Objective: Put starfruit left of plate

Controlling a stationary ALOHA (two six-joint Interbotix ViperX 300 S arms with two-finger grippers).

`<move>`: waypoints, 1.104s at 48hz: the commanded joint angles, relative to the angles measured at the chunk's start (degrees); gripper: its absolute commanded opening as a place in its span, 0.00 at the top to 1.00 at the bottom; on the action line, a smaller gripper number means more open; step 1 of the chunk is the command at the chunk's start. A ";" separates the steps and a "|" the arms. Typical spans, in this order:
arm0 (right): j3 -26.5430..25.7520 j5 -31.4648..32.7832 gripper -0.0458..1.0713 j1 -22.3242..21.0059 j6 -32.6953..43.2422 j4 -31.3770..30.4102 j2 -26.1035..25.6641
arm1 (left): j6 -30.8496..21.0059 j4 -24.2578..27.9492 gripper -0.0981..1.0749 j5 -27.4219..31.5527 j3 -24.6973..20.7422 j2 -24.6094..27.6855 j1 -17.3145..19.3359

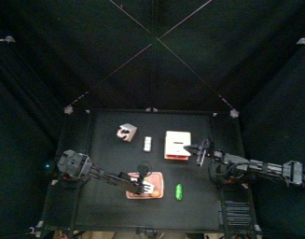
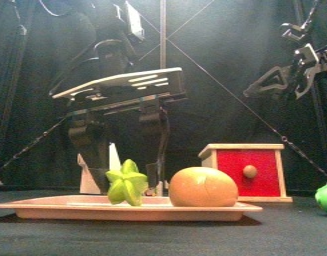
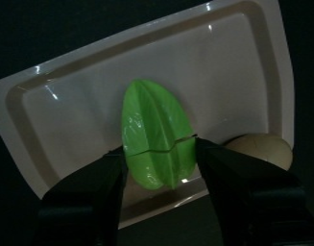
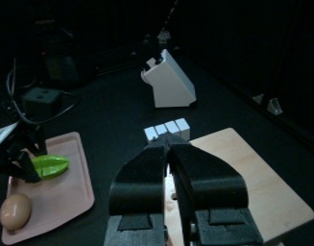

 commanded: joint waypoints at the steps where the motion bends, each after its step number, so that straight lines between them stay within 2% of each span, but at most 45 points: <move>1: -0.97 -0.26 0.95 -0.18 0.00 0.09 0.26 | -0.18 0.26 0.25 0.26 -0.88 -1.85 0.18; 20: -1.05 -0.26 0.95 -0.18 0.00 0.09 0.18 | 0.09 2.20 0.25 4.75 -0.70 -4.57 0.18; 32: -0.97 -0.26 0.95 -0.18 0.00 0.09 0.26 | 0.09 2.02 0.25 7.29 1.32 -7.47 -0.09; 43: -1.05 -0.26 0.95 -0.18 0.00 0.09 0.18 | -0.53 0.70 0.25 10.72 5.10 -11.07 -1.93; 53: -1.05 -0.26 0.95 -0.18 0.00 0.18 0.26 | -2.55 -1.85 0.25 13.89 10.90 -14.41 -4.39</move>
